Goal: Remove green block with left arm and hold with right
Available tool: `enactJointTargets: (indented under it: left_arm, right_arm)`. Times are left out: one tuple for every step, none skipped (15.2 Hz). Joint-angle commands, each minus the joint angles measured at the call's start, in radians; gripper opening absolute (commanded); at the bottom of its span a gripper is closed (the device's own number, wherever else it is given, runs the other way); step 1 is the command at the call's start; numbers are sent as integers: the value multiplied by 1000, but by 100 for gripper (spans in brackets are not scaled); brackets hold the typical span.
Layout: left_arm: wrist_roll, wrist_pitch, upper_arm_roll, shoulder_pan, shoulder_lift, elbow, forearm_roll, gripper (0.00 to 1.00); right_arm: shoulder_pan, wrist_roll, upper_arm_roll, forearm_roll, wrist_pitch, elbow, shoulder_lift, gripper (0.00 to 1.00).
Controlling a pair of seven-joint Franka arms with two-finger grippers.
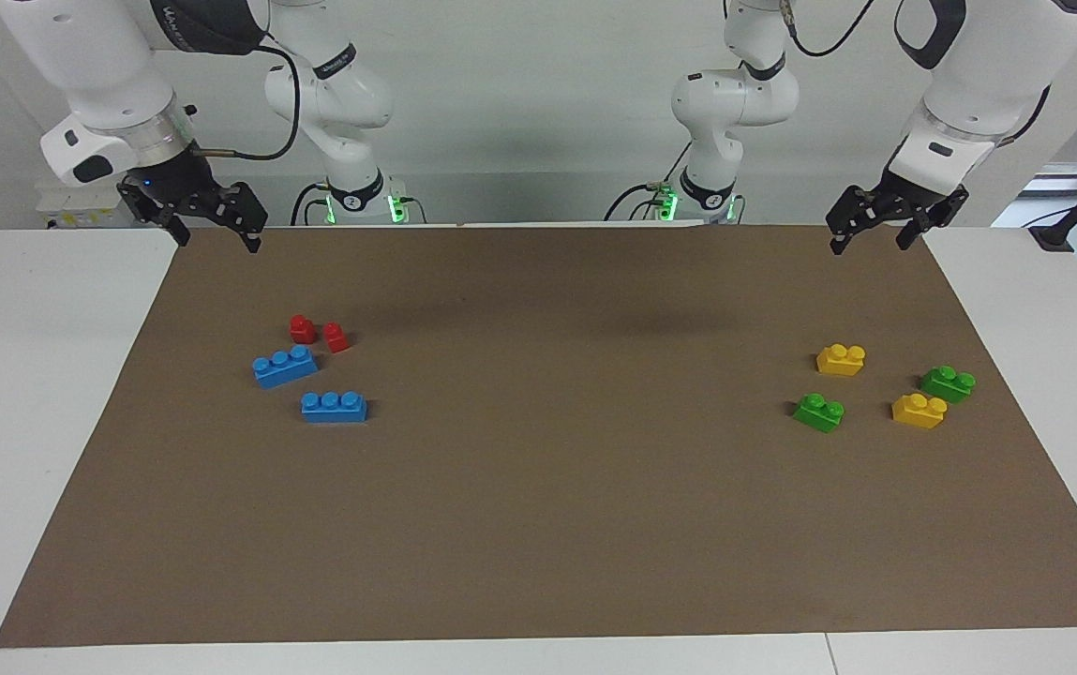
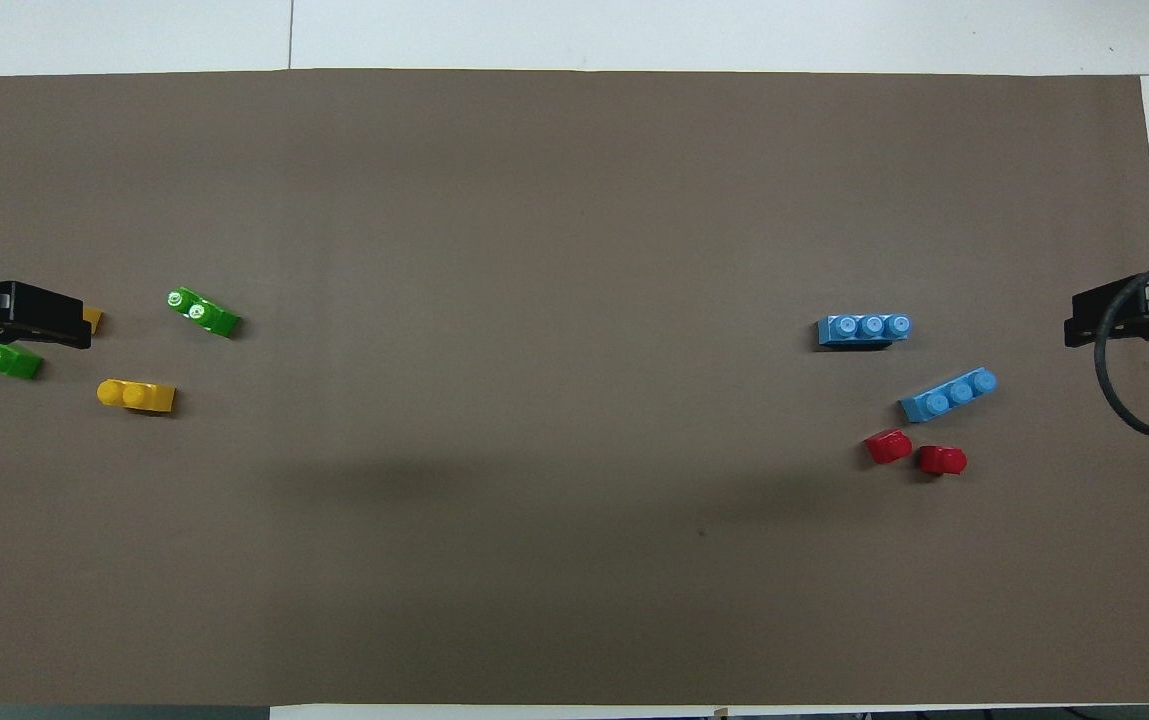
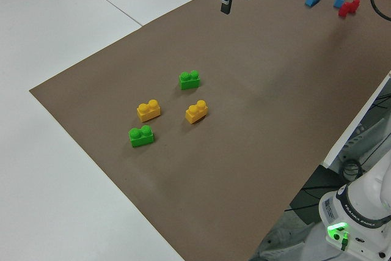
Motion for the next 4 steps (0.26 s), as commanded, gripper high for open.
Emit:
enactJointTargets:
  left_arm:
    - [19,-24,-1,0,5,20,-9,100]
    - [19,-24,-3,0,5,22,-7,100]
    - [19,-22,-3,-1,5,20,-7,100]
    - [19,-22,-6,-1,5,20,-6,100]
  right_arm:
    - [-11,-11,8,1,-5,19,10,100]
    - [-11,-11,8,1,-5,19,10,100]
    - [-11,-11,8,1,-5,17,10,100]
    - [-11,-11,8,1,-5,17,10,100]
